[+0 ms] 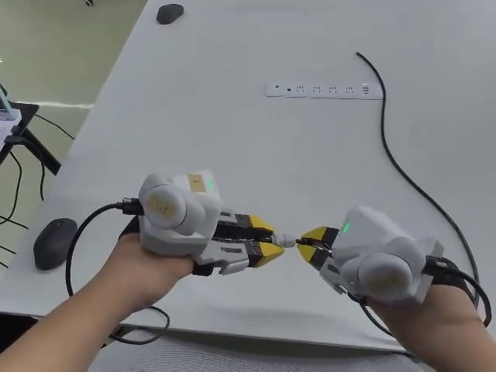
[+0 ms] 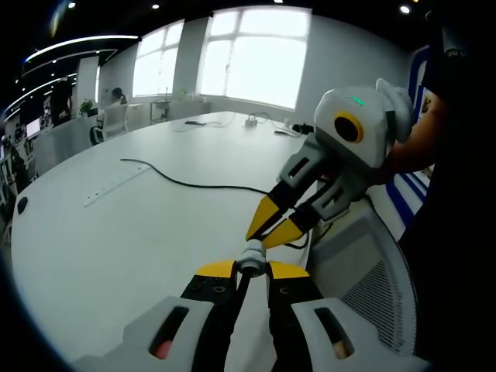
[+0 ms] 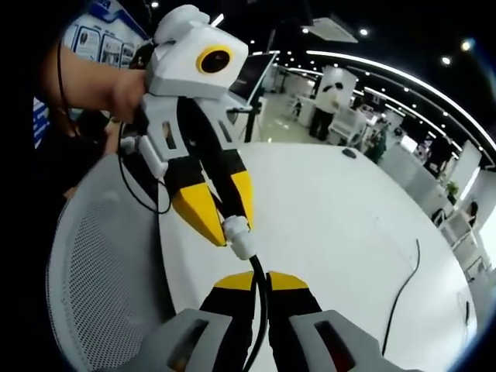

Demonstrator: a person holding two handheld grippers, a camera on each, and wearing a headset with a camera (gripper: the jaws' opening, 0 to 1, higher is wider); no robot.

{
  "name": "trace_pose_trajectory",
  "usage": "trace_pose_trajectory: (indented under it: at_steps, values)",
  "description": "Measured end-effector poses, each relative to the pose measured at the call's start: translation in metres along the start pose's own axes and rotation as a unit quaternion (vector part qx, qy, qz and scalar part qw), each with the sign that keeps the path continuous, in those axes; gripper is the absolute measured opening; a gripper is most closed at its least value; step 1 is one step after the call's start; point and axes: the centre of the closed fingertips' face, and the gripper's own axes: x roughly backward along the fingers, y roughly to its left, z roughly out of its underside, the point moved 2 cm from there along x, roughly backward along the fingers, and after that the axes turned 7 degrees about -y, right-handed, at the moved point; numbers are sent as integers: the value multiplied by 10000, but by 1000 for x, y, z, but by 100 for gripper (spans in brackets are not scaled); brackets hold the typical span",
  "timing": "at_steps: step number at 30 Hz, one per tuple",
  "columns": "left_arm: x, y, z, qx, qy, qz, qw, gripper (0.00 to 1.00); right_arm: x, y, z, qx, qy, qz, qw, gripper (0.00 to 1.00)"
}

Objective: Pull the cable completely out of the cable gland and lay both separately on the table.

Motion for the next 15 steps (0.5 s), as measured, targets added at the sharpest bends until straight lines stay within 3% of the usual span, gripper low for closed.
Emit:
trace_pose_trajectory:
  at_steps: [8,15]
  values:
    - [1,2,-5,36,-89,-40,9999,15,6,-19,15,-405,115,281,9987,0]
    - [-2,2,-10,20,-130,-30,9999,15,9,-29,30,-923,182,497,9943,0]
